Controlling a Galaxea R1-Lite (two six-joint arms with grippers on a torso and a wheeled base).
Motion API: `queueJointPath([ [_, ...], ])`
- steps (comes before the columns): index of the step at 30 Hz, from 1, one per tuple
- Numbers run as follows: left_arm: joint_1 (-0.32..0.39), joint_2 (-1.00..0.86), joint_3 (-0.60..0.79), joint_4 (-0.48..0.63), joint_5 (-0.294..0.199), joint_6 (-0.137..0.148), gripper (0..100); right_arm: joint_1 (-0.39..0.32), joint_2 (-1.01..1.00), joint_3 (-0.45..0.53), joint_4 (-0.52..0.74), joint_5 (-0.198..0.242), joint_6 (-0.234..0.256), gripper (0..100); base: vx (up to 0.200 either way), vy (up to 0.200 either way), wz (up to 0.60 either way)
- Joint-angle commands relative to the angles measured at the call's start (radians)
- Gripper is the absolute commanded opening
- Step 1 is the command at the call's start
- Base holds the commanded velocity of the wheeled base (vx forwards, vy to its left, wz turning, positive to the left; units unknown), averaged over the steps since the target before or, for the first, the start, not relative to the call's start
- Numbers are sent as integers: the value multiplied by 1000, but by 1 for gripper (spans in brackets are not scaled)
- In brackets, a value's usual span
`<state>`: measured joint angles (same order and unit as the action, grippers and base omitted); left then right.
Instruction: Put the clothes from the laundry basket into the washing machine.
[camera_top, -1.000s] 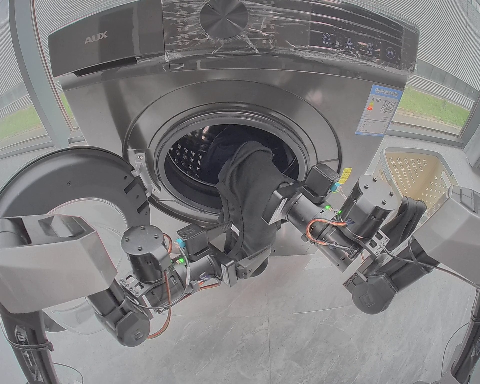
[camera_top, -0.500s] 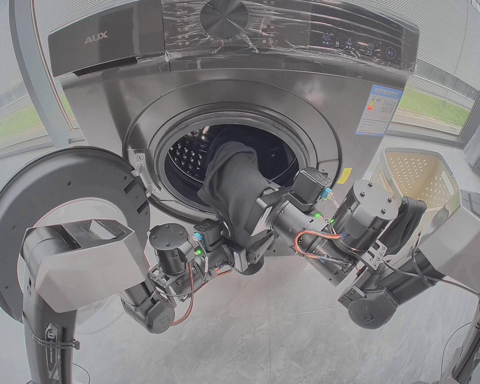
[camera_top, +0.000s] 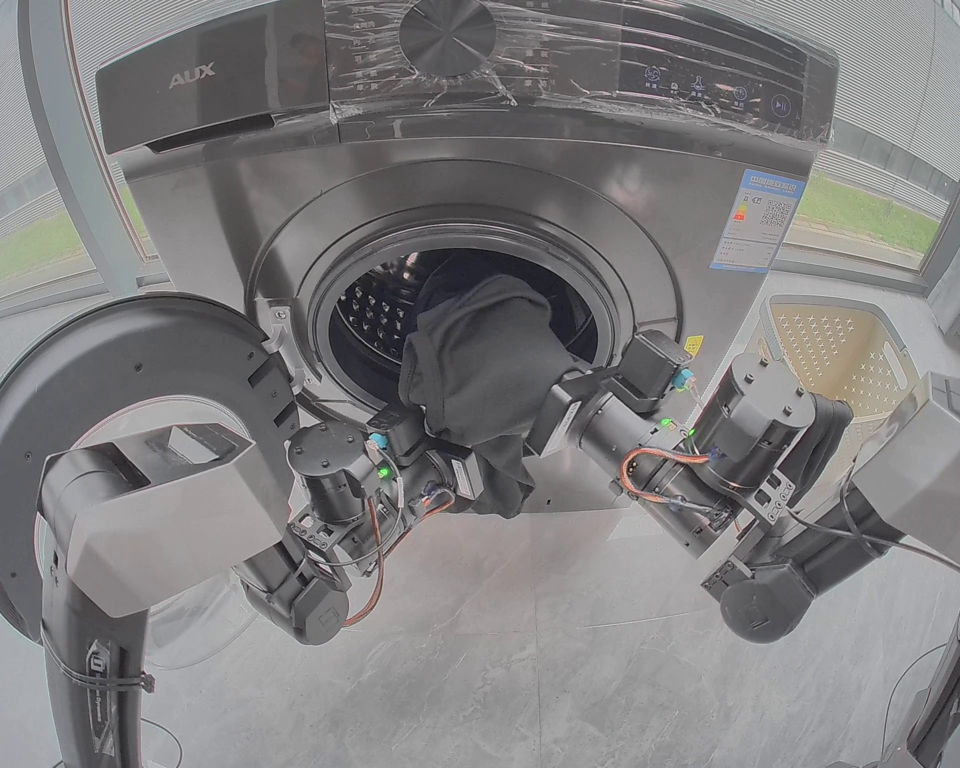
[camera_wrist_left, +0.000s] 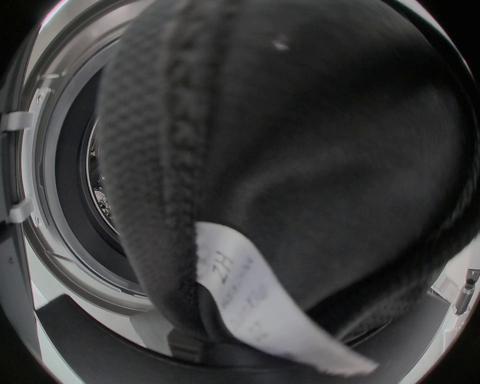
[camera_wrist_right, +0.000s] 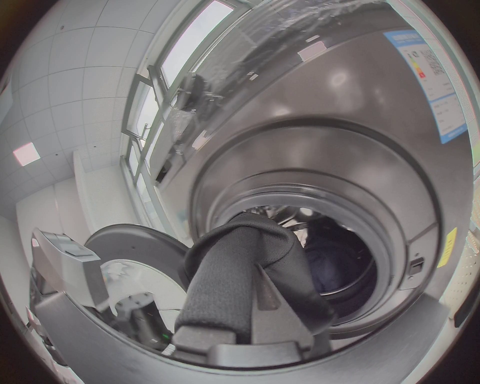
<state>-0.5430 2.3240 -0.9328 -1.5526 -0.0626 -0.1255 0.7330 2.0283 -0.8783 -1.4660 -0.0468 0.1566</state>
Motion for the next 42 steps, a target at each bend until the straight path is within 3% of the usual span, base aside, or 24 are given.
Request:
queueJointPath([
  [1, 1, -84, 43, -9, 10, -8, 0, -63, 7, 41, -2, -1, 8, 0, 0, 0, 0],
  [8, -6, -195, 127, -9, 12, -22, 0, -118, 78, 98, -10, -16, 18, 0, 0, 0, 0],
  [22, -17, -331, 250, -11, 21, -26, 0, -50, 171, 59, -42, -19, 26, 0, 0, 0, 0],
  [23, -17, -341, 256, -11, 21, -26, 0, -47, 165, 61, -45, -19, 26, 100, 0, 0, 0],
  [27, -20, -361, 304, -12, 30, -19, 0, -43, 125, 107, -50, -15, 24, 100, 0, 0, 0],
  [28, -48, -388, 361, -12, 33, -9, 0, -30, 73, 209, -37, -5, 12, 100, 0, 0, 0],
  [32, -72, -434, 442, -11, 35, -5, 0, 14, -25, 410, -37, 51, -19, 100, 0, 0, 0],
  [36, -61, -453, 488, -11, 29, 0, 0, 9, -83, 588, -50, 71, -31, 100, 0, 0, 0],
  [42, -63, -456, 503, -9, 27, 10, 0, -15, -95, 656, -50, 76, -37, 100, 0, 0, 0],
])
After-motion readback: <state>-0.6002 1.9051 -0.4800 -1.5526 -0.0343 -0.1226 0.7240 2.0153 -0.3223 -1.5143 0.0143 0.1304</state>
